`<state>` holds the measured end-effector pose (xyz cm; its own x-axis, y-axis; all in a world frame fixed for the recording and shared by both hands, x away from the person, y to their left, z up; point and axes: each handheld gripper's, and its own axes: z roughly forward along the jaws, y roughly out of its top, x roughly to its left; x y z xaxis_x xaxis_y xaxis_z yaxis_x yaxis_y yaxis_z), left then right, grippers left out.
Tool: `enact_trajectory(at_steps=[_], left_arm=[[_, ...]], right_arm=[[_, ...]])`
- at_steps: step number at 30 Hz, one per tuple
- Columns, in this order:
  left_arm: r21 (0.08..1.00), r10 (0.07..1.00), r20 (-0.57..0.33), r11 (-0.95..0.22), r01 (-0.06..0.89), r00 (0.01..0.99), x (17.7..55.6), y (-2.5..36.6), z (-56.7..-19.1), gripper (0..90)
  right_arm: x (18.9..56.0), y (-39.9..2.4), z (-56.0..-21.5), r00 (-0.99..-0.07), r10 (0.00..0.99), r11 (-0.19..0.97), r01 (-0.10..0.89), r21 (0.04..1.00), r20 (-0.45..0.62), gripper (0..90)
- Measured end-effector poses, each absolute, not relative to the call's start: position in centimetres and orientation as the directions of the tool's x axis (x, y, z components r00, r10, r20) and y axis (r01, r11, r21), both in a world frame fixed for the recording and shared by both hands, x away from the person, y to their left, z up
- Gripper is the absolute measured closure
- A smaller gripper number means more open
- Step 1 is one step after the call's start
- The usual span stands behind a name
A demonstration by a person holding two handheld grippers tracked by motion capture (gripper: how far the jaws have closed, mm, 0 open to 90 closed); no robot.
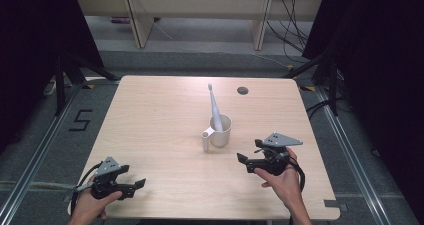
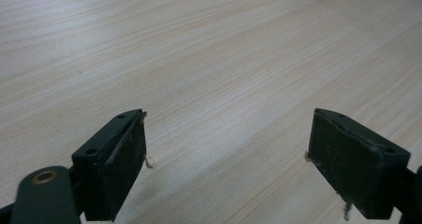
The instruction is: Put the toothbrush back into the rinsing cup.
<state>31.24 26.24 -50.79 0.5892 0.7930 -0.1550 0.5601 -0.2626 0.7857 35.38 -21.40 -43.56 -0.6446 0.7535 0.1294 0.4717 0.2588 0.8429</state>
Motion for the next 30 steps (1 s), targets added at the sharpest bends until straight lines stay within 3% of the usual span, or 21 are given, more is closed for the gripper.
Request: enact_trajectory(at_steps=[5, 30], left_arm=[[0.783, 0.792, -0.150, -0.270, 0.560, 0.592, 31.2, 26.3, -50.8, 14.9], [0.772, 0.784, -0.130, -0.305, 0.558, 0.608, 31.3, 26.5, -50.7, 14.9]], right_arm=[[35.0, -21.8, -43.9, -0.652, 0.752, 0.282, 0.453, 0.846, 0.098, 16.9], [32.6, -22.5, -45.5, -0.651, 0.746, 0.267, 0.483, 0.834, 0.139, 16.1]])
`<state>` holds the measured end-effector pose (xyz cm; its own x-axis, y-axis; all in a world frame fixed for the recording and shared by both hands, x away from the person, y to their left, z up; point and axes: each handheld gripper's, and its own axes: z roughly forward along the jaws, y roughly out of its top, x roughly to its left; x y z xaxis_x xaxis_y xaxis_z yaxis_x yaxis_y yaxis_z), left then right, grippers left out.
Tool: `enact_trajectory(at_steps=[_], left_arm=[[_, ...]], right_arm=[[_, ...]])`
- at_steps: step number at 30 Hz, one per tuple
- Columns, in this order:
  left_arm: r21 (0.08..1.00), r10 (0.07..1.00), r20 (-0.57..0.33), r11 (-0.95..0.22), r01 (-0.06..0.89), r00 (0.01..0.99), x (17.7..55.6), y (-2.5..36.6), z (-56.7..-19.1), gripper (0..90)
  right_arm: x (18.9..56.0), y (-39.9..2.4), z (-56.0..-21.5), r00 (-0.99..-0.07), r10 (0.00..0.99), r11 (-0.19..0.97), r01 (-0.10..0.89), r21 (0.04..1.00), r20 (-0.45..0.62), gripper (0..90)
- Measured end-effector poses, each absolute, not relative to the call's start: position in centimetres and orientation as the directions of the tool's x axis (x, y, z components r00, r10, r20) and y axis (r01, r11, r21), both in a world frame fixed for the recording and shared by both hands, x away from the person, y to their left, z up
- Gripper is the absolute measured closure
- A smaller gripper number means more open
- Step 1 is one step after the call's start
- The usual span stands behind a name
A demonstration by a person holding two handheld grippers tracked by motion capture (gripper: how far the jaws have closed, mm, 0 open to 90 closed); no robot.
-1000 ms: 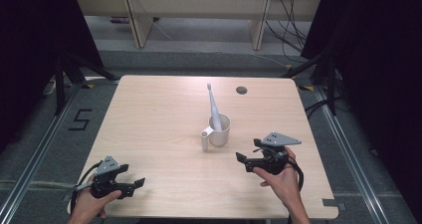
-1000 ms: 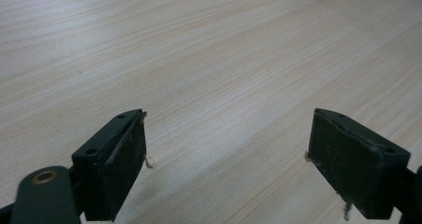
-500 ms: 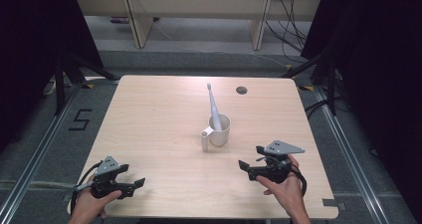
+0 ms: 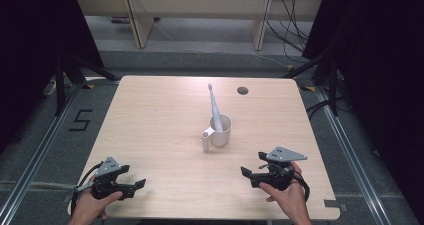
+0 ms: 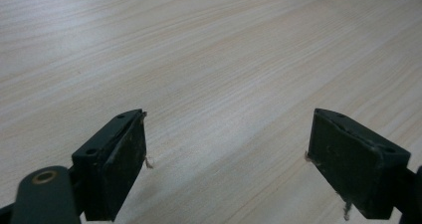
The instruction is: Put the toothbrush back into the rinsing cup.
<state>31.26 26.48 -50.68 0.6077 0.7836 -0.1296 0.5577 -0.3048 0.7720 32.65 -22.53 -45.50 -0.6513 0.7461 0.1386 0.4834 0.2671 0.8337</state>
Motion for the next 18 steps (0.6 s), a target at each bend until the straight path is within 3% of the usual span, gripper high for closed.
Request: enact_trajectory(at_steps=[18], left_arm=[[0.787, 0.789, -0.148, -0.271, 0.554, 0.596, 31.2, 26.2, -50.8, 14.9]], right_arm=[[31.3, -23.4, -46.4, -0.646, 0.754, 0.290, 0.488, 0.823, 0.117, 16.1]])
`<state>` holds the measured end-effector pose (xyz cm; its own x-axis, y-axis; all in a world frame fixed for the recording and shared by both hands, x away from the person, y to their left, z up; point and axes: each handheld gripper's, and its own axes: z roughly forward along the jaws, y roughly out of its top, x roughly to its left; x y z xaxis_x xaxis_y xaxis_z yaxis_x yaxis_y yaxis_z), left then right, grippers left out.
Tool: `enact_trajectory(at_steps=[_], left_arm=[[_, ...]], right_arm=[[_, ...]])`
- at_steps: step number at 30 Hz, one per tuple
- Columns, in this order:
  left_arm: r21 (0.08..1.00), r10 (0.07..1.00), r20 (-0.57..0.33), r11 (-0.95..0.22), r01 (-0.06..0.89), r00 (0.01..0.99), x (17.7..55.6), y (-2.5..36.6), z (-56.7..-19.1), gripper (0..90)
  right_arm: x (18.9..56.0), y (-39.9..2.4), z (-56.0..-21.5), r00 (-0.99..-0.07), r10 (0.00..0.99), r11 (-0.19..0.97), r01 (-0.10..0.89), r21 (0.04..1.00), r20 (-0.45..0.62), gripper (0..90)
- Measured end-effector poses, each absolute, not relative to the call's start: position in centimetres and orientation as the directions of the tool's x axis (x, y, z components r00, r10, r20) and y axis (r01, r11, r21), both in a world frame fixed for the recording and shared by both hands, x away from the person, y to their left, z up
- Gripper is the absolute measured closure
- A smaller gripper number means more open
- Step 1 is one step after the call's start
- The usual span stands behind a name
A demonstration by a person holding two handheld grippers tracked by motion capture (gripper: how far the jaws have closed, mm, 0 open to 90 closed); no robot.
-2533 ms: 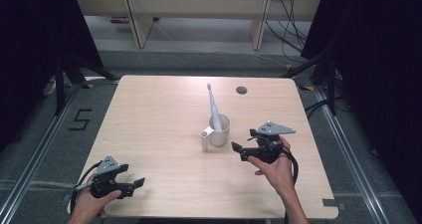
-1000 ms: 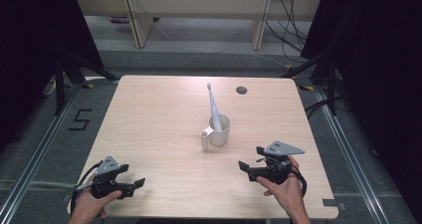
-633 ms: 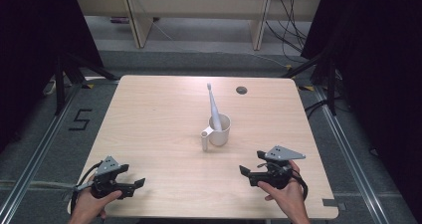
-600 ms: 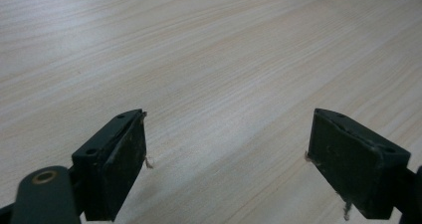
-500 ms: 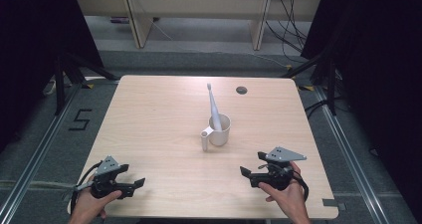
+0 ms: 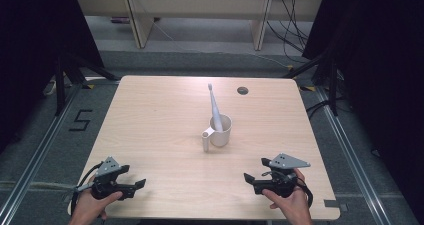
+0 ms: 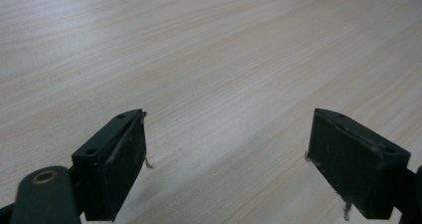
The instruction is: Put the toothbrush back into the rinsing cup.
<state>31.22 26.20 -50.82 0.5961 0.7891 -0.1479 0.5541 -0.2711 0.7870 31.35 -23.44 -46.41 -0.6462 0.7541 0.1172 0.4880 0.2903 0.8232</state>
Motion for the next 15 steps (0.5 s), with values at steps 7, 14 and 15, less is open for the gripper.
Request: enact_trajectory(at_steps=[7, 14, 15], left_arm=[[0.788, 0.790, -0.146, -0.271, 0.553, 0.596, 31.2, 26.2, -50.9, 14.8], [0.787, 0.791, -0.147, -0.270, 0.555, 0.594, 31.2, 26.2, -50.8, 14.8], [0.784, 0.791, -0.146, -0.274, 0.557, 0.594, 31.2, 26.2, -50.8, 14.8]], right_arm=[[30.9, -23.9, -46.9, -0.658, 0.745, 0.299, 0.479, 0.825, 0.112, 16.1], [30.2, -24.2, -46.9, -0.648, 0.755, 0.303, 0.484, 0.821, 0.103, 16.1], [29.9, -24.1, -47.0, -0.639, 0.758, 0.285, 0.505, 0.814, 0.132, 16.1]])
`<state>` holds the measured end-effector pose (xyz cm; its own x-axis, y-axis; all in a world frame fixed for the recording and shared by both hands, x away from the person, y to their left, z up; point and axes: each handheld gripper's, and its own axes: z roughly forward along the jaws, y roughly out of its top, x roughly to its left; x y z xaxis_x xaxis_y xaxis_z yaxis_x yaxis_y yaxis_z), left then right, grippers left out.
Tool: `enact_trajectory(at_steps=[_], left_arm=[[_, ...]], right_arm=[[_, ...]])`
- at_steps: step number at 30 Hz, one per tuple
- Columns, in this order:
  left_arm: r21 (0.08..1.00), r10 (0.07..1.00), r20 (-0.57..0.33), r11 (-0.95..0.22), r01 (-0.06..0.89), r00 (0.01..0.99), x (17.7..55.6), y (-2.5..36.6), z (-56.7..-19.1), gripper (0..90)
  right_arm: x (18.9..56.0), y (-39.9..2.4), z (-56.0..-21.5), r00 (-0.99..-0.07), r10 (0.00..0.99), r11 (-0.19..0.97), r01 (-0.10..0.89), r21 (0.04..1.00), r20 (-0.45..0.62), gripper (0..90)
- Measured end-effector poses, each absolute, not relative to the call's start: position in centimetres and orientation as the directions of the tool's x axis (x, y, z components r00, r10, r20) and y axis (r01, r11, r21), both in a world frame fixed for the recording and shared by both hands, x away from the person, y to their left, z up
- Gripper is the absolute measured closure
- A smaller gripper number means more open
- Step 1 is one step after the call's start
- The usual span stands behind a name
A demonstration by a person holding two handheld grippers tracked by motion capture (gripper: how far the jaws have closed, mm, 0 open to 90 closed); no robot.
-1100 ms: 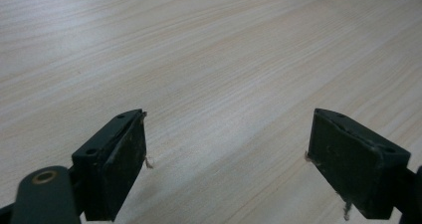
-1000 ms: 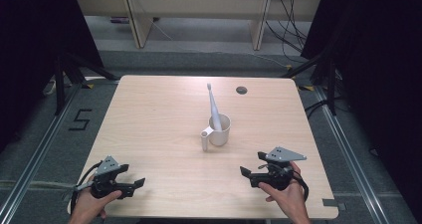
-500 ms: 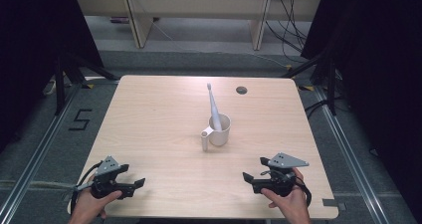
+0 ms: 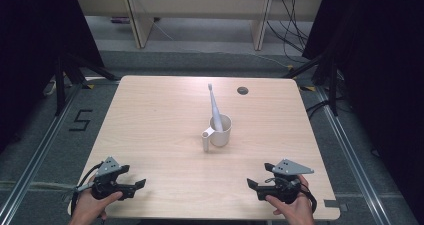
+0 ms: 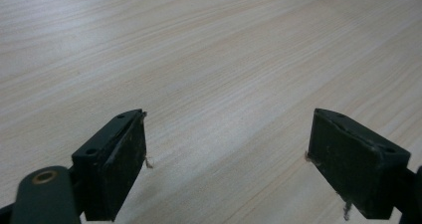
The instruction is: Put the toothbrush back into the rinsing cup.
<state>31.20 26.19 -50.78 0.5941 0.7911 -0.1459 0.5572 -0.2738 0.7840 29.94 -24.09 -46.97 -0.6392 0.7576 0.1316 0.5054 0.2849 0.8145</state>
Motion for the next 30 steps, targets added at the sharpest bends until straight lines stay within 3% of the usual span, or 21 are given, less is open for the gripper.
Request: enact_trajectory(at_steps=[30], left_arm=[[0.776, 0.788, -0.126, -0.300, 0.555, 0.603, 31.2, 26.4, -50.7, 14.8]], right_arm=[[28.8, -25.0, -48.1, -0.646, 0.757, 0.322, 0.505, 0.801, 0.103, 16.1]])
